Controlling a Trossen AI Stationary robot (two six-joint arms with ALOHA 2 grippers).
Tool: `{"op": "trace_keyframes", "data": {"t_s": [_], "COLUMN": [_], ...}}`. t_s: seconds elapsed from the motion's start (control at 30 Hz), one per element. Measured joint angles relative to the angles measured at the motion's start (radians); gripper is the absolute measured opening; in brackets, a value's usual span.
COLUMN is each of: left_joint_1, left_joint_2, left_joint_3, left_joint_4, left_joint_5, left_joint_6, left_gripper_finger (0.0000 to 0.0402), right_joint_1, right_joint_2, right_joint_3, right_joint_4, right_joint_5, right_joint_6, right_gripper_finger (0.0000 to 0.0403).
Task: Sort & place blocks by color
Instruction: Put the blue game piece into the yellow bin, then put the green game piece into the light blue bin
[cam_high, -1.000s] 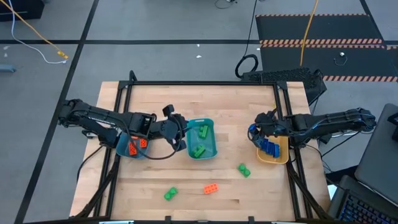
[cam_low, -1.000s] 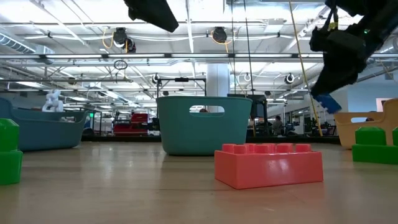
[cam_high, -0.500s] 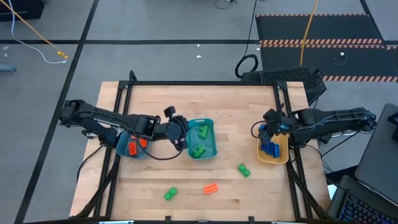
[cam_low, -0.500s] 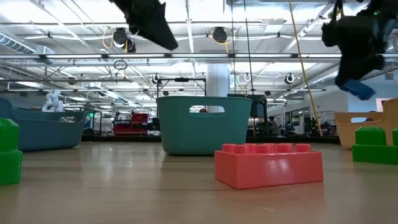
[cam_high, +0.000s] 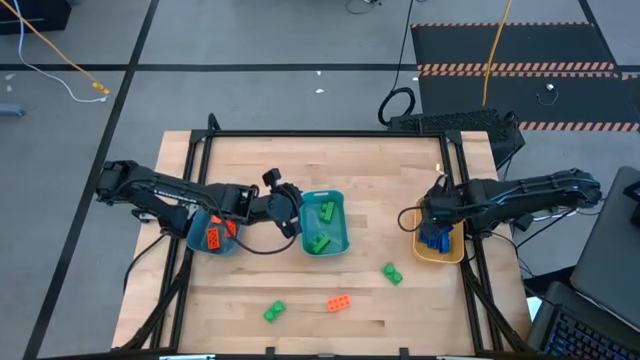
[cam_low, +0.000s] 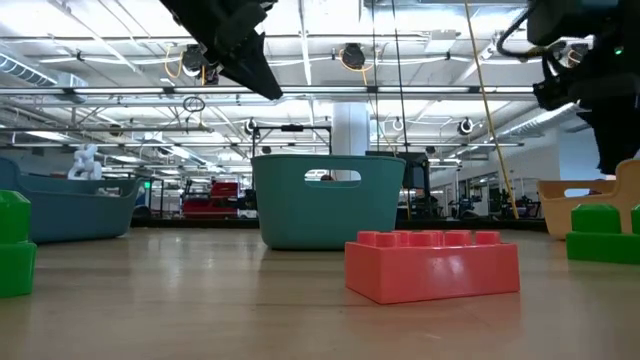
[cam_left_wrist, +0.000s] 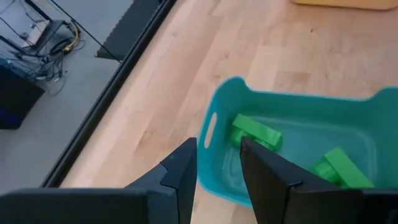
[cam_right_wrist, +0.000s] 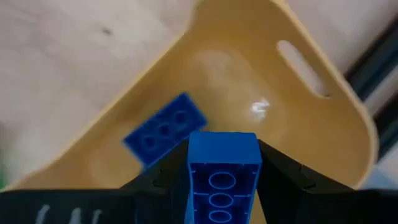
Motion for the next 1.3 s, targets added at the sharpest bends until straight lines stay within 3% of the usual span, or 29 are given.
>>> {"op": "trace_keyframes", "data": {"t_s": [0.13,0.33,0.47,0.8,1.13,1.3], "left_joint_1": [0.001,-0.008,-0.017,-0.028,-0.028,-0.027], "left_joint_2": [0.0,0.0,0.0,-0.007,-0.007,-0.007], "left_joint_3": [0.0,0.0,0.0,0.0,0.0,0.0], "left_joint_4": [0.0,-0.005,-0.015,-0.05,-0.063,-0.065], "left_joint_5": [0.0,0.001,0.001,0.002,0.002,0.002], "left_joint_6": [0.0,-0.001,-0.001,-0.012,-0.017,-0.017], "left_gripper_finger": [0.0124,0.0124,0.0124,0.0124,0.0124,0.0124], "right_joint_1": [-0.001,0.0,0.0,0.0,0.057,0.133], "right_joint_2": [0.04,0.063,0.063,0.01,-0.024,0.107], "right_joint_3": [0.0,0.0,0.0,0.005,0.01,0.01], "right_joint_4": [0.048,0.118,0.132,0.164,0.695,0.718], "right_joint_5": [-0.015,-0.018,-0.019,-0.051,-0.156,-0.206], "right_joint_6": [-0.01,-0.02,-0.013,-0.008,-0.177,-0.149], "right_gripper_finger": [0.0139,0.0274,0.0318,0.0291,0.0269,0.0269]}}
